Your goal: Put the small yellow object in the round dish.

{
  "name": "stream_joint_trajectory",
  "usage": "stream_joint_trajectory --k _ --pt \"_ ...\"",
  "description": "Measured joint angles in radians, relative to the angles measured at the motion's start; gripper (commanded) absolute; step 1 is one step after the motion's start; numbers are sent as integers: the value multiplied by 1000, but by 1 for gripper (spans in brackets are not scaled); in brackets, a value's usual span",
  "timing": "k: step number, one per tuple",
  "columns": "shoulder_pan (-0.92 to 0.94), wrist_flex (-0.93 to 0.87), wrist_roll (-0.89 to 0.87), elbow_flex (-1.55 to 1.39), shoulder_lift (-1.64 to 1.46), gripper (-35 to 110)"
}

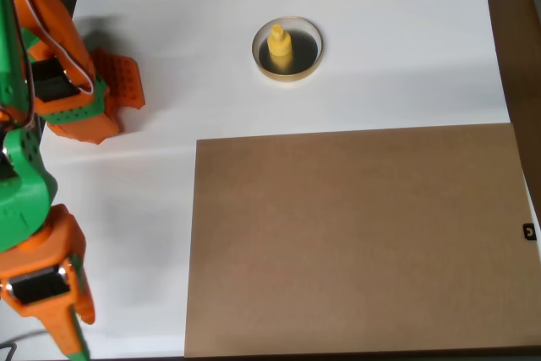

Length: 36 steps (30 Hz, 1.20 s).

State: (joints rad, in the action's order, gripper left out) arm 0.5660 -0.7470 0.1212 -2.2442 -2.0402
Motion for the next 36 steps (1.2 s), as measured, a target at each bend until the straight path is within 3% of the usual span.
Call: stream_joint_trajectory --k 11,23,36 --pt "29 112 -91 -245 -227 16" --pt "41 101 -115 -477 -514 14" --pt "15 -81 -109 -683 -1071 11"
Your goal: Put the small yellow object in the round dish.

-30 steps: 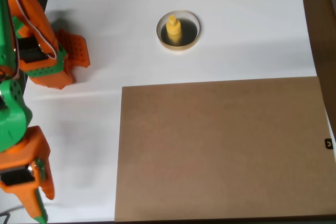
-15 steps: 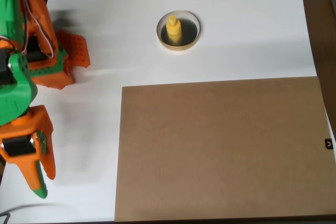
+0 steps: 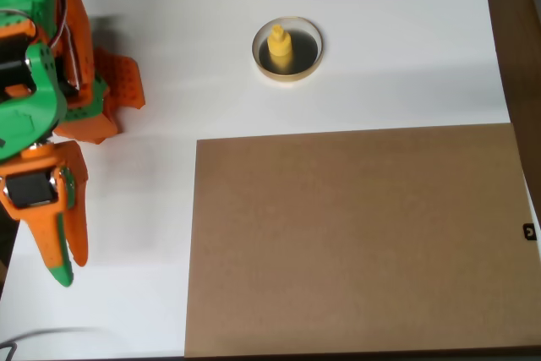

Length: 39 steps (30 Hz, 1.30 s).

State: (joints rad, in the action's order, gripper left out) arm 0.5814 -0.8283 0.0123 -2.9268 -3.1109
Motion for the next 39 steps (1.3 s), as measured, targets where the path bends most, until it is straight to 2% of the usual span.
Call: stream_joint_trajectory --k 4,13,23,30,39 --pt "9 -69 -6 -35 -127 8" --pt "21 -77 -9 -61 -167 0" --pt "54 -64 -43 -98 -181 0" --pt "58 -51 29 -104 -181 0" --pt "71 2 14 -120 -181 0"
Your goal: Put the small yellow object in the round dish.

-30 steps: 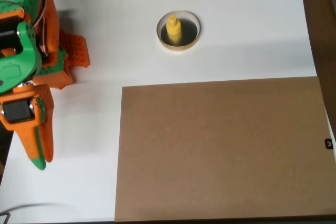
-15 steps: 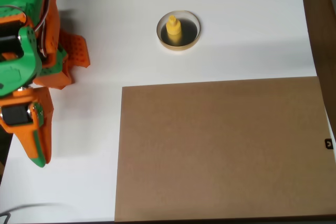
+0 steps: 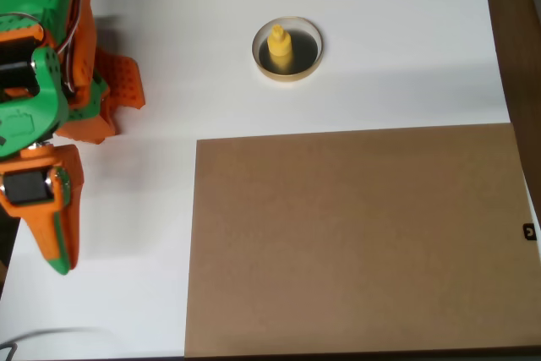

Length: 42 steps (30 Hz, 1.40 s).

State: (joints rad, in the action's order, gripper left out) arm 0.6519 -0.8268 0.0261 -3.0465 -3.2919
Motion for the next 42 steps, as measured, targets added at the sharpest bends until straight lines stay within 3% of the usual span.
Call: stream_joint_trajectory --k 42 --pt "20 40 -5 0 0 0"
